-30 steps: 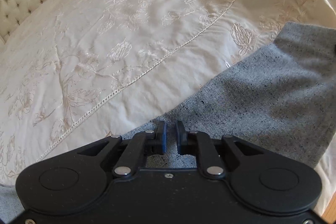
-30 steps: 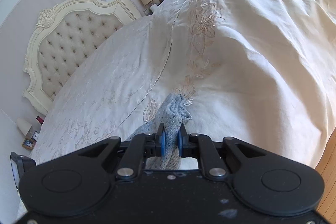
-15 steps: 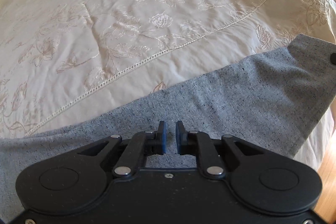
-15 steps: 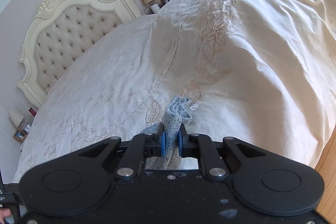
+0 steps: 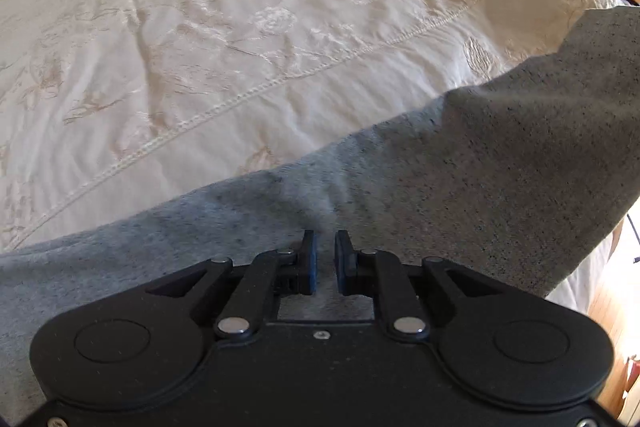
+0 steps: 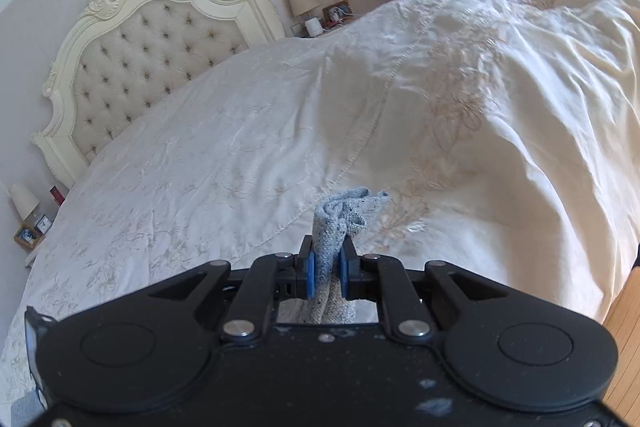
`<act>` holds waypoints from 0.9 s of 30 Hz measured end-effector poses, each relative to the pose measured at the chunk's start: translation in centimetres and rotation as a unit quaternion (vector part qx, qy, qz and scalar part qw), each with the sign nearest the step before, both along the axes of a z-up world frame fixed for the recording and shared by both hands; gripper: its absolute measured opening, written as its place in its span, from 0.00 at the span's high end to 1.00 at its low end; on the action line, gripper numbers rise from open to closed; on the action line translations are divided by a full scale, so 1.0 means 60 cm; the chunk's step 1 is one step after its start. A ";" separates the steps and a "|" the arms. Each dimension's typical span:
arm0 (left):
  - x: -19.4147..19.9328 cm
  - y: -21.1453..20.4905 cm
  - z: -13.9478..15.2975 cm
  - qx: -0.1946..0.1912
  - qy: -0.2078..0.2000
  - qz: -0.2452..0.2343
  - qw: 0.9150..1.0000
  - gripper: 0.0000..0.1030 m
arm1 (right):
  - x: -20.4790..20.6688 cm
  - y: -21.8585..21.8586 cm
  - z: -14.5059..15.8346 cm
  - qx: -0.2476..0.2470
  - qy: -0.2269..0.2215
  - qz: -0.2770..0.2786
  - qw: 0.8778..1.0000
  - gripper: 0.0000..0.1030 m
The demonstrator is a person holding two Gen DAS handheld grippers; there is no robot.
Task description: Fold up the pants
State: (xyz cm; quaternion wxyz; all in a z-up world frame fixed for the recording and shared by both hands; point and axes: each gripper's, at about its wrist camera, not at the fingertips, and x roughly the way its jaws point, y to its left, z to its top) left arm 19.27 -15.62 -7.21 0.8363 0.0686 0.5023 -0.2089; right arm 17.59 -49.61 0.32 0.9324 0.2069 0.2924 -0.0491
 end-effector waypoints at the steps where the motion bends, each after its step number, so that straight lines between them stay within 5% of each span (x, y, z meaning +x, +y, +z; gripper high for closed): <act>1: 0.000 0.022 0.013 -0.001 -0.012 0.010 1.000 0.80 | -0.001 0.021 0.016 -0.016 -0.007 0.014 1.000 0.87; 9: -0.005 0.230 0.045 0.004 -0.047 0.120 0.992 0.80 | -0.033 0.256 0.108 -0.073 -0.088 0.177 0.977 0.87; 15: -0.035 0.385 0.039 0.035 -0.070 0.244 0.967 0.81 | -0.079 0.487 0.017 -0.131 -0.093 0.302 0.940 0.86; 21: -0.060 0.431 0.041 0.045 -0.069 0.247 0.966 0.81 | -0.106 0.610 -0.134 -0.126 -0.021 0.360 0.924 0.80; 24: -0.062 0.427 0.047 0.027 -0.060 0.229 0.971 0.81 | -0.120 0.613 -0.138 -0.121 -0.028 0.375 0.919 0.73; 27: -0.060 0.416 0.040 -0.015 -0.028 0.206 0.978 0.81 | -0.121 0.580 -0.109 -0.054 -0.038 0.387 0.920 0.73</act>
